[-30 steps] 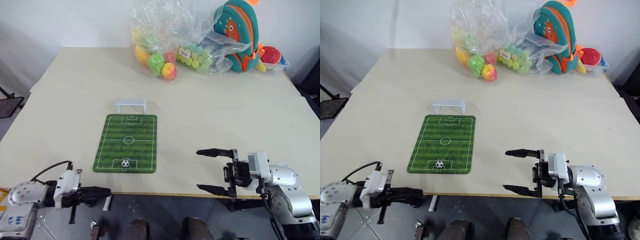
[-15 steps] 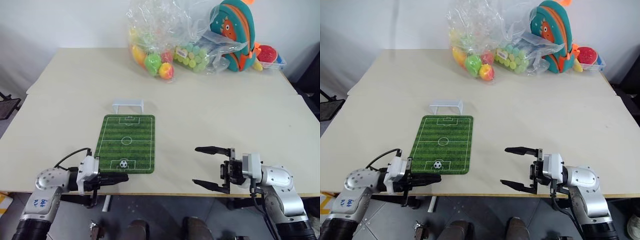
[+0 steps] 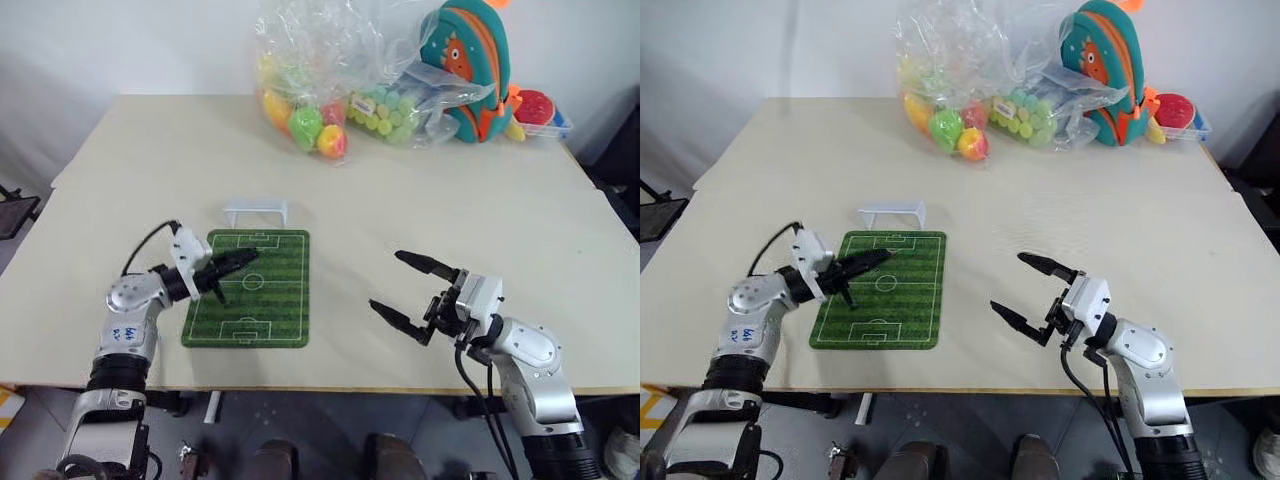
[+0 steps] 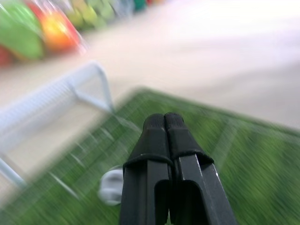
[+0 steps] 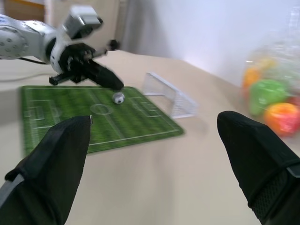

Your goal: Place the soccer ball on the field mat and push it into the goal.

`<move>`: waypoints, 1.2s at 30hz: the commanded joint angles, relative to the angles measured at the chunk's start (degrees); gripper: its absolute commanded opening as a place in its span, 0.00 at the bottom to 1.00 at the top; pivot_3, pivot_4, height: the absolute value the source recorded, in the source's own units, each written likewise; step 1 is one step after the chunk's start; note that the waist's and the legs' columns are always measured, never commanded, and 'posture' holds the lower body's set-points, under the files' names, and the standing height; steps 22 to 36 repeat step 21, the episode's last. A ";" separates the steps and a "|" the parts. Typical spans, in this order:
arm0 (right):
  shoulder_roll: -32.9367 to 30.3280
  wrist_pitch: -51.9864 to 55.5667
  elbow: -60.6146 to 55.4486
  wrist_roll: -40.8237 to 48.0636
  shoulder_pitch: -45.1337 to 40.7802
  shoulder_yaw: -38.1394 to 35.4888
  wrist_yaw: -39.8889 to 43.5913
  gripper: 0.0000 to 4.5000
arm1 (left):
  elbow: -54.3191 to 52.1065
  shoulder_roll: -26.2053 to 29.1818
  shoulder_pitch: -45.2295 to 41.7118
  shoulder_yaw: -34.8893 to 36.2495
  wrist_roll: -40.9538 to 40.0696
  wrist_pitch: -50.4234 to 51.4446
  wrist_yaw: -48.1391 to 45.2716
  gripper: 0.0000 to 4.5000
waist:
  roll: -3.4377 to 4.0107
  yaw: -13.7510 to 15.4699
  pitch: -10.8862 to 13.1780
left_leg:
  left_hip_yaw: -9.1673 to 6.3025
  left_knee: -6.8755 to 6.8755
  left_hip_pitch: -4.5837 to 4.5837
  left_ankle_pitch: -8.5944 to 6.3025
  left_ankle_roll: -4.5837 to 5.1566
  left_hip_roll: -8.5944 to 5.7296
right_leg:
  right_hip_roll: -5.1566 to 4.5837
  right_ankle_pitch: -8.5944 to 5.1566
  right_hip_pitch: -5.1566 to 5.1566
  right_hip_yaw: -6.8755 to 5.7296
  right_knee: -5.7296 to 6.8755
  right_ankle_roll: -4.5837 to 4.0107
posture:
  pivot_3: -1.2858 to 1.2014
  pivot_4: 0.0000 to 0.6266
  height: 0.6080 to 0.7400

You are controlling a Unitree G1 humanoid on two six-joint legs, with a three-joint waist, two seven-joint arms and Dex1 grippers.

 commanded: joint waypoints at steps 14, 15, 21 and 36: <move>-2.64 -4.55 6.08 1.69 -3.50 0.42 4.88 1.00 | -16.91 12.38 38.10 23.46 -5.41 6.04 2.20 0.00 | -0.01 -0.92 0.01 | 0.18 0.02 0.00 -0.06 0.07 0.10 | -0.04 0.03 -0.49 0.53 0.09 -0.06 | 0.52 0.24 1.00; -2.98 -5.01 6.52 1.96 -3.65 0.38 5.60 1.00 | -16.87 12.06 38.36 24.15 -5.93 6.18 2.99 0.00 | -0.01 -0.65 0.01 | 0.17 0.00 0.00 -0.07 0.08 0.11 | -0.04 0.03 -0.51 0.52 0.08 -0.07 | 0.52 0.24 1.00; -4.65 -5.61 9.21 4.00 -4.54 -0.14 9.86 1.00 | -15.74 10.09 37.65 26.23 -6.88 5.58 7.92 0.00 | -0.02 0.17 0.00 | 0.18 0.03 -0.01 -0.07 0.07 0.10 | -0.05 0.06 -0.50 0.50 0.06 -0.09 | 0.52 0.24 1.00; -4.65 -5.61 9.21 4.00 -4.54 -0.14 9.86 1.00 | -15.74 10.09 37.65 26.23 -6.88 5.58 7.92 0.00 | -0.02 0.17 0.00 | 0.18 0.03 -0.01 -0.07 0.07 0.10 | -0.05 0.06 -0.50 0.50 0.06 -0.09 | 0.52 0.24 1.00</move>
